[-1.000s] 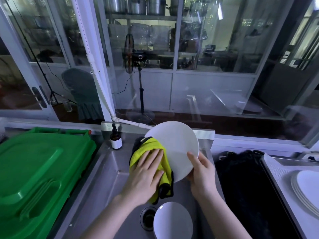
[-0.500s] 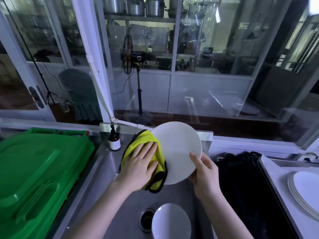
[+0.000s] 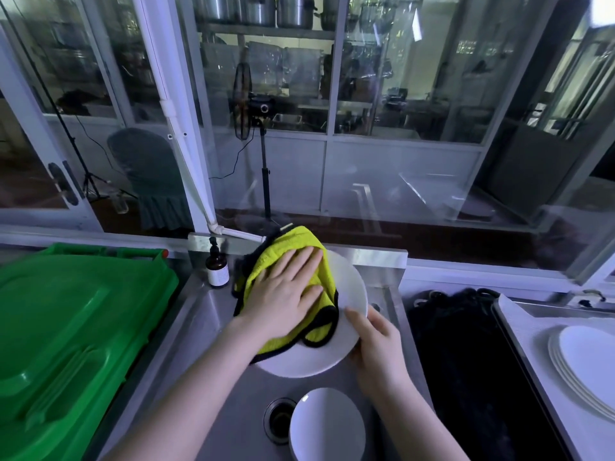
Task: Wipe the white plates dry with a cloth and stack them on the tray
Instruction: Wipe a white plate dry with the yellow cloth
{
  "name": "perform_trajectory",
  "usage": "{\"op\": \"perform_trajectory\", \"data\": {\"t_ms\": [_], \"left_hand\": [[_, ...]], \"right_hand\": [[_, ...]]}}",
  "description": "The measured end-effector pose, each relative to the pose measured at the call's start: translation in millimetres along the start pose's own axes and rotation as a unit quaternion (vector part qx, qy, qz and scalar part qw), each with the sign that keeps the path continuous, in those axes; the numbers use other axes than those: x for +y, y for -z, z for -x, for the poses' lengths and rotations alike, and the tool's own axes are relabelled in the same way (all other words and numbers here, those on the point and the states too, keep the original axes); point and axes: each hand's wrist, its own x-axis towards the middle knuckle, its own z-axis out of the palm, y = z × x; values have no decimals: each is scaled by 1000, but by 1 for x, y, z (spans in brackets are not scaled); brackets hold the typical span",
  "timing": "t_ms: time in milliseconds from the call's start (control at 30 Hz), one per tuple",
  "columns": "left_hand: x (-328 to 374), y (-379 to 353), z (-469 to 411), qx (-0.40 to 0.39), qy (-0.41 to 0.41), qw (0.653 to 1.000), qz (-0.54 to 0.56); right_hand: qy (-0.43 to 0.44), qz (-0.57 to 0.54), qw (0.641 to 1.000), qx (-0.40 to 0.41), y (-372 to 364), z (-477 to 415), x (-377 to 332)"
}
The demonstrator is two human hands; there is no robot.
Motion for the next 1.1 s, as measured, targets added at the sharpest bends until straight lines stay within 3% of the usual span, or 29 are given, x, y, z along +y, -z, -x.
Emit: {"op": "perform_trajectory", "data": {"t_ms": [133, 333, 567, 667, 867, 967, 1100], "left_hand": [[-15, -8, 20, -18, 35, 999, -28], [20, -26, 55, 4, -15, 998, 65], [15, -2, 16, 42, -84, 992, 82], [-12, 11, 5, 64, -80, 987, 124], [-41, 28, 3, 10, 77, 952, 297], [-41, 33, 5, 19, 66, 949, 308], [-29, 43, 7, -37, 24, 962, 269]], "right_hand": [[47, -2, 998, 45, 6, -10, -23], [50, 7, 998, 29, 6, -13, -19], [-2, 37, 997, -61, 2, 1, 4], [28, 114, 988, -99, 12, 4, -13], [118, 328, 921, -174, 18, -2, -64], [143, 425, 870, -204, 10, -10, -79], [189, 562, 767, -246, -11, -18, -77]]}}
